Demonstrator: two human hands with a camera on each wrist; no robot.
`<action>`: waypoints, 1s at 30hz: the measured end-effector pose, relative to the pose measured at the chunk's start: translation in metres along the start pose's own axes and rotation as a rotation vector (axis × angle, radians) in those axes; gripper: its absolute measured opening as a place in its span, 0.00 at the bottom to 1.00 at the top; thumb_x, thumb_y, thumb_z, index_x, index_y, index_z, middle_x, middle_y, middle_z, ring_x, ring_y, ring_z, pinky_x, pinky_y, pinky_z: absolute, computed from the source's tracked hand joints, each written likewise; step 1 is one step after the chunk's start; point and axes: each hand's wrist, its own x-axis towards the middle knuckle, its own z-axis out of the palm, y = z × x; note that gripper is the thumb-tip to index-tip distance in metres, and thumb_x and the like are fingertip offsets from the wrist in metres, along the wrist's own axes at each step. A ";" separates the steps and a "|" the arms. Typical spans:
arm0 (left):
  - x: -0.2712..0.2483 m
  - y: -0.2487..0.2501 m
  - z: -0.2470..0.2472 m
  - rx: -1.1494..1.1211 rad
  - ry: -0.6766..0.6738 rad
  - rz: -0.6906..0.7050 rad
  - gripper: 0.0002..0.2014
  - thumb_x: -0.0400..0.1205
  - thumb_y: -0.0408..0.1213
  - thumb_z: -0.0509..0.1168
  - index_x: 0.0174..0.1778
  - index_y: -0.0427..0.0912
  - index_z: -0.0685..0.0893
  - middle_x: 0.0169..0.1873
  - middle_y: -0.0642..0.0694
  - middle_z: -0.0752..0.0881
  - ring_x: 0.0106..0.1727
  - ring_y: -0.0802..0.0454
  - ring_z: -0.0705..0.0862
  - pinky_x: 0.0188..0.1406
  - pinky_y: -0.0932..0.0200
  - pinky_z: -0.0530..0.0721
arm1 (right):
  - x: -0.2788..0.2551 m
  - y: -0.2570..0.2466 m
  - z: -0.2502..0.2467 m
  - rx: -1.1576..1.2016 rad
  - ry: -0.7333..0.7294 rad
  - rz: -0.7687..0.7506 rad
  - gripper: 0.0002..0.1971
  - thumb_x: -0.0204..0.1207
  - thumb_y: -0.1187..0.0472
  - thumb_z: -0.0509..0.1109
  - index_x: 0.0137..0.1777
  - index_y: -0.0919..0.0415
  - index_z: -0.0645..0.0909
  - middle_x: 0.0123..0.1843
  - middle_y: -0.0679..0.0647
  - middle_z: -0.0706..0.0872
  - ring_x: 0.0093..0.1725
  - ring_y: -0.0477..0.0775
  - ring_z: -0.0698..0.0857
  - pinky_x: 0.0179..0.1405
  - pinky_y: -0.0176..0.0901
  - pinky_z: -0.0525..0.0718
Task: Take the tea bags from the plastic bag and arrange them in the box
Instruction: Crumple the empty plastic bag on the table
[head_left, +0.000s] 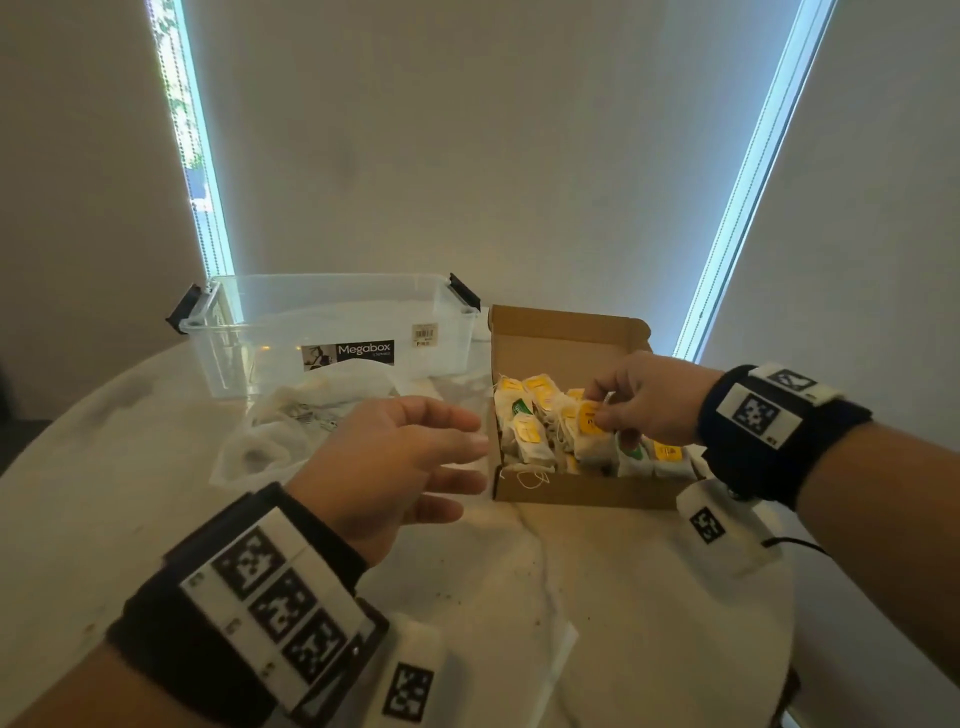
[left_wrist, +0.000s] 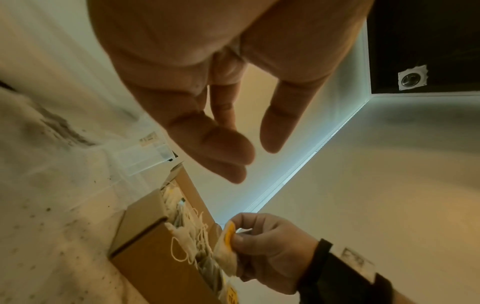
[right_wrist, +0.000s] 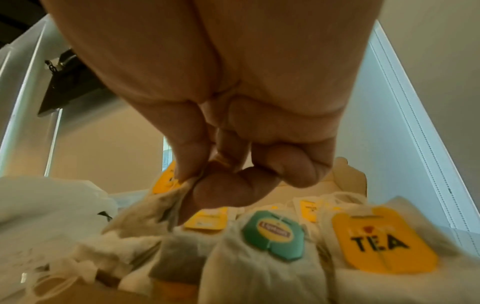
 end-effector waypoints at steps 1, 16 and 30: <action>-0.003 -0.001 -0.002 -0.009 -0.010 -0.002 0.08 0.78 0.29 0.72 0.52 0.39 0.88 0.45 0.41 0.91 0.41 0.44 0.91 0.28 0.57 0.84 | 0.002 -0.001 0.002 -0.020 -0.013 0.008 0.06 0.84 0.58 0.71 0.59 0.52 0.85 0.38 0.46 0.88 0.33 0.43 0.85 0.38 0.33 0.82; -0.032 0.025 -0.065 0.817 0.181 0.107 0.16 0.67 0.42 0.83 0.45 0.49 0.86 0.35 0.51 0.88 0.31 0.60 0.84 0.31 0.63 0.80 | -0.010 -0.048 -0.001 -0.204 0.188 -0.032 0.17 0.72 0.54 0.81 0.55 0.47 0.76 0.48 0.45 0.80 0.44 0.44 0.78 0.39 0.35 0.76; 0.011 0.010 -0.130 1.352 0.202 -0.120 0.10 0.77 0.52 0.74 0.40 0.50 0.88 0.42 0.53 0.88 0.44 0.56 0.83 0.38 0.63 0.78 | 0.005 -0.177 0.054 -0.561 -0.160 -0.232 0.21 0.80 0.51 0.74 0.72 0.53 0.83 0.68 0.52 0.85 0.64 0.55 0.84 0.61 0.44 0.83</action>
